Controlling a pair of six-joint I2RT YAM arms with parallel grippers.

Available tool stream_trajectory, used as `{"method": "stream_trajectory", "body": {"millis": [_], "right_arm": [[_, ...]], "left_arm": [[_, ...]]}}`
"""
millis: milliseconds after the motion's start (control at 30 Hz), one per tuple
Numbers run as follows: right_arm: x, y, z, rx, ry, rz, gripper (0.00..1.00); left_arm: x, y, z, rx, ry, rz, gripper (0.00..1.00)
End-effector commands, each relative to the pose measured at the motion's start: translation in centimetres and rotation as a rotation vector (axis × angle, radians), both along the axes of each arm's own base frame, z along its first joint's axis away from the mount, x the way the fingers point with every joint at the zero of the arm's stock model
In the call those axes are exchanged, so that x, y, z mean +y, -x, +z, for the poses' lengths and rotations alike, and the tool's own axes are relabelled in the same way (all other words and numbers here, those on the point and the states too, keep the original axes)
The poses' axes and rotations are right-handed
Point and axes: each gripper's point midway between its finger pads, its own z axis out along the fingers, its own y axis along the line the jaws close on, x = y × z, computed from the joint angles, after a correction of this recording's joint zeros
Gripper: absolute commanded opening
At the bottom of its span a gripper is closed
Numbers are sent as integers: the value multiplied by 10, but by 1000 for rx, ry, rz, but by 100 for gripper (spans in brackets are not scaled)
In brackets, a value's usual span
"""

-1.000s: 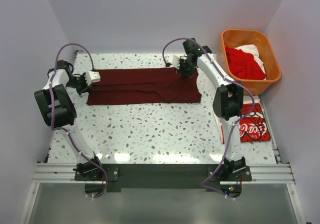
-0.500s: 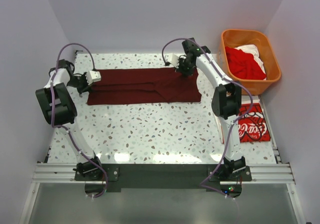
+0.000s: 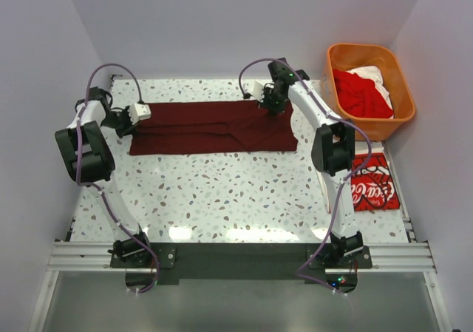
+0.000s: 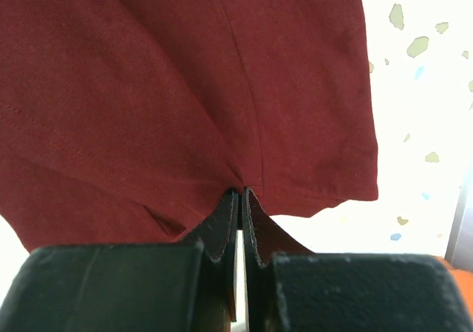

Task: Fold and stack the t-shirts
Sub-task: Fold the tshirt

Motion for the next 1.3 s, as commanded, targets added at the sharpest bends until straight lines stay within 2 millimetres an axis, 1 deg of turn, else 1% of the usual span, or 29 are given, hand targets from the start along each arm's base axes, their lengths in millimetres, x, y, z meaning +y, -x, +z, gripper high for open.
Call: {"method": "stream_trajectory", "body": {"millis": [0,100,133,167,200,233,300,333,367,400,433,467,500,533,567,600,633,667,700,733,767,800,833,867,900,933,1000,1133,1267], "right_arm": [[-2,-19,18,-84,-8,-21,0],[-2,-23,18,-99,-9,-33,0],[-1,-26,18,-108,-13,-38,0],[-2,-27,18,-111,-14,-48,0],[-1,-27,19,-115,-15,-54,0],[-3,-30,20,-122,-13,-69,18],[-7,-29,31,-134,-22,-97,39],[-9,-26,34,-127,-32,-110,56],[-10,-22,38,-116,-50,-131,60],[-13,-18,54,-128,-71,-144,63],[-16,-9,54,-95,-80,-175,64],[-15,-3,60,-82,-101,-184,64],[-20,3,72,-77,-122,-205,64],[-23,16,71,-28,-141,-255,64],[-22,24,72,9,-174,-272,63],[-28,31,74,46,-199,-305,63],[-31,47,73,112,-215,-336,62],[-27,57,72,178,-266,-386,61],[-34,67,69,232,-279,-428,60],[-36,76,59,296,-294,-489,59],[-38,80,55,327,-307,-516,59],[-41,83,52,356,-328,-543,59],[-41,87,44,394,-335,-591,59],[-43,88,39,410,-341,-614,59],[-46,88,34,422,-343,-634,59],[-48,88,27,432,-335,-661,59],[-56,87,15,447,-318,-697,59],[-65,92,-9,485,-289,-740,59],[-63,97,-22,517,-290,-750,59]], "left_arm": [[4,-19,8,-50,-11,13,0],[7,-24,8,-57,-7,49,0],[8,-27,9,-63,-4,64,3],[9,-29,11,-68,0,83,7],[10,-32,14,-68,12,119,18],[10,-33,15,-66,14,129,22],[10,-30,24,-57,34,169,29],[10,-29,28,-55,44,192,31],[12,-27,37,-63,54,217,32],[12,-23,43,-45,86,262,35],[12,-21,47,-39,107,290,36],[16,-18,54,-39,121,329,37],[15,-11,56,4,155,387,37],[13,-7,58,25,185,413,38],[14,1,58,54,210,448,38],[10,11,55,118,249,498,38],[6,17,53,152,271,517,38],[3,29,47,215,305,564,39],[1,34,43,242,321,584,43],[-1,38,43,260,339,603,44],[-3,47,35,304,363,645,45],[-2,48,33,307,371,665,45],[-3,53,28,326,377,680,45],[-3,54,24,332,374,694,48],[-1,55,21,339,371,712,55],[-1,57,14,361,369,724,55],[1,59,7,387,364,749,55],[4,63,-6,412,344,772,56],[10,65,-17,409,307,787,57]]}}
